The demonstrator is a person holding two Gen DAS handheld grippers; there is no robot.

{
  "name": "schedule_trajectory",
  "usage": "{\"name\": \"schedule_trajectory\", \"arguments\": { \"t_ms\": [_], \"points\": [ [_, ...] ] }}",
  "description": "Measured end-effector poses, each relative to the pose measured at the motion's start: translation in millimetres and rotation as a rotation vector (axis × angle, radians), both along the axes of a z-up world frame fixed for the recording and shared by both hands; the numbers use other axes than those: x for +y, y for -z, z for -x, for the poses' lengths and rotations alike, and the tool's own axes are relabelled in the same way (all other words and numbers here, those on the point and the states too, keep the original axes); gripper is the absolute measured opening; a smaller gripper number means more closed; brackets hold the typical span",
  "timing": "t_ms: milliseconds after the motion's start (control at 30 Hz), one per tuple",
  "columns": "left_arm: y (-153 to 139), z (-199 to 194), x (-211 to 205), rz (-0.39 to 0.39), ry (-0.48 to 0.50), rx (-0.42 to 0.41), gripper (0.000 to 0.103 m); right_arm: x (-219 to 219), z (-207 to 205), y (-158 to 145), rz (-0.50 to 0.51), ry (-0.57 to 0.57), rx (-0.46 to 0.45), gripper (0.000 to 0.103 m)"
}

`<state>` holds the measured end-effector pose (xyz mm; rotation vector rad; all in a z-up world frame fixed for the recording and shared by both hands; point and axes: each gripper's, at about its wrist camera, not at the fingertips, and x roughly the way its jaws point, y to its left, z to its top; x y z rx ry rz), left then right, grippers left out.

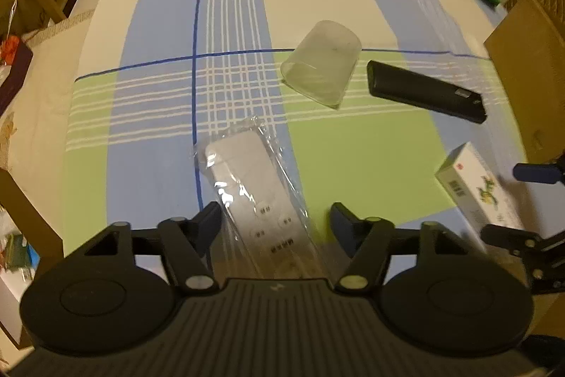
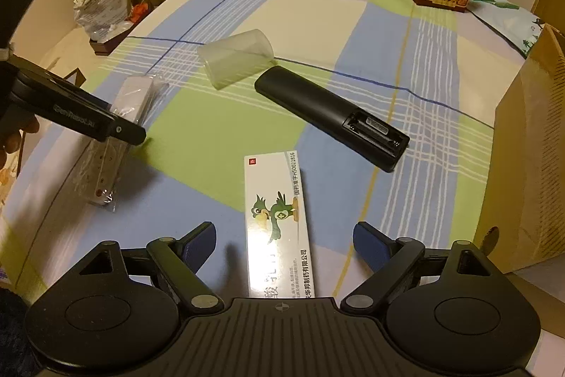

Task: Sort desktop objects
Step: 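Grasp a white ointment box with the right tool while the left tool grasps the wrapped white remote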

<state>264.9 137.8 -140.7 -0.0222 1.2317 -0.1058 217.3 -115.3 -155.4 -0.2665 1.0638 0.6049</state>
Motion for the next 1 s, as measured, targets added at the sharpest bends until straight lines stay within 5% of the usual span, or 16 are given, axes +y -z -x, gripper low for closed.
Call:
{"name": "schedule_trajectory", "arguments": {
  "t_ms": [67,100,367,500,600,633,667,700,1000],
  "points": [
    [0,4,-4,-0.035,0.031,-0.024,0.046,1,0,5,0.012,-0.004,0.006,0.056],
    [0,6,-7,-0.054,0.048,-0.037,0.043,1,-1,7,0.020,0.001,0.013,0.054],
    [-5,44,-8,0.027,0.116,0.013,0.038,-5,5,10,0.049,0.012,0.027,0.054],
    [-3,43,-15,-0.017,0.129,-0.005,0.051,1,2,10,0.052,0.001,0.013,0.054],
    [-1,41,-21,-0.052,0.139,-0.019,0.051,7,2,15,0.066,-0.017,0.007,0.054],
    [-1,41,-22,-0.064,0.143,-0.024,0.050,7,3,15,0.067,-0.017,-0.002,0.054],
    [0,40,-24,-0.075,0.146,-0.029,0.049,7,4,15,0.067,-0.017,-0.011,0.039],
    [0,41,-25,-0.074,0.148,-0.033,0.042,7,5,15,0.069,-0.017,-0.018,0.037],
    [-12,52,-27,-0.033,0.124,-0.014,0.035,-6,10,1,0.035,0.014,0.006,0.037]
  ]
}}
